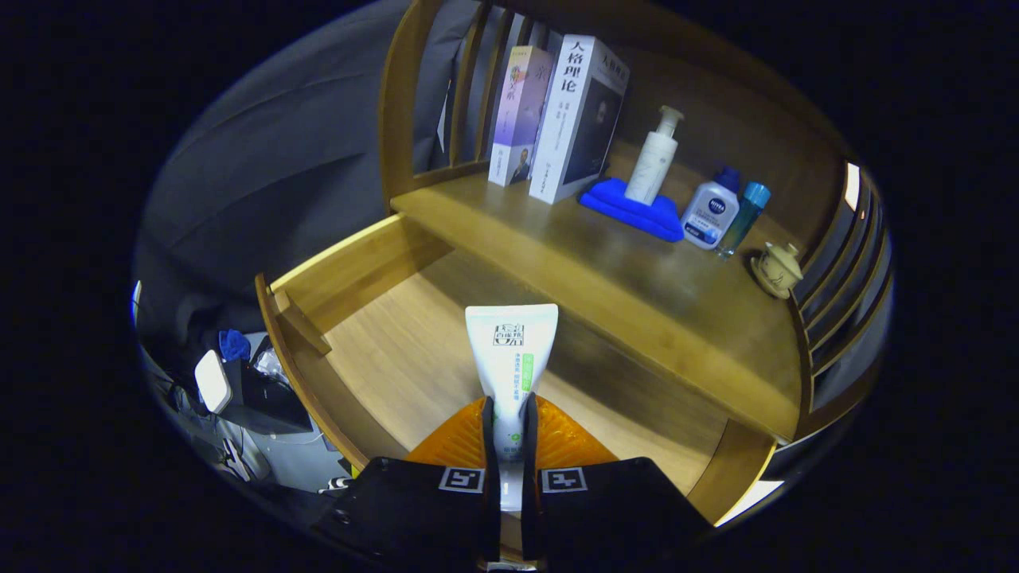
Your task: Pull open the drawer, take out the items inside it, and place them on the countertop above the cabinet.
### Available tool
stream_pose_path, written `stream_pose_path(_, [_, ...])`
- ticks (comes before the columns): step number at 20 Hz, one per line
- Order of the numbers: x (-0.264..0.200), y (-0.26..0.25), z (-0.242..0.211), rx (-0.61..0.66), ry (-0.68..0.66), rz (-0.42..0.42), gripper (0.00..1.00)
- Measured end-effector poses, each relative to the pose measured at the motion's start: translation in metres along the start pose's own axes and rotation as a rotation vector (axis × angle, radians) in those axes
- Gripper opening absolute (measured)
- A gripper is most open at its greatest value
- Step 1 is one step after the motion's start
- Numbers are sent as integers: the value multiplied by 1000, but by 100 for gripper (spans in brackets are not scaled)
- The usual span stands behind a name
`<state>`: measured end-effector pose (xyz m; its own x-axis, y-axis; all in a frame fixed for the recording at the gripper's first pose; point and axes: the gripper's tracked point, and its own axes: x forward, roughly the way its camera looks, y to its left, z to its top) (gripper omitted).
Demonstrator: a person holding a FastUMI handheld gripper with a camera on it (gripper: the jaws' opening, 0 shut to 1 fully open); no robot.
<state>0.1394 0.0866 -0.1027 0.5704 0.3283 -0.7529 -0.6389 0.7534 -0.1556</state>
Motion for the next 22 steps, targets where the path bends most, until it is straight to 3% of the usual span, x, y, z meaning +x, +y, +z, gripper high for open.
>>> stream_pose_path(6, [0, -33, 40, 73, -79, -76, 14])
stream_pose_path(12, [30, -81, 65, 231, -115, -174, 14])
stream_pose_path(17, [43, -101, 85, 365, -152, -174, 18])
stream_pose_path(22, [52, -122, 89, 354, -156, -246, 23])
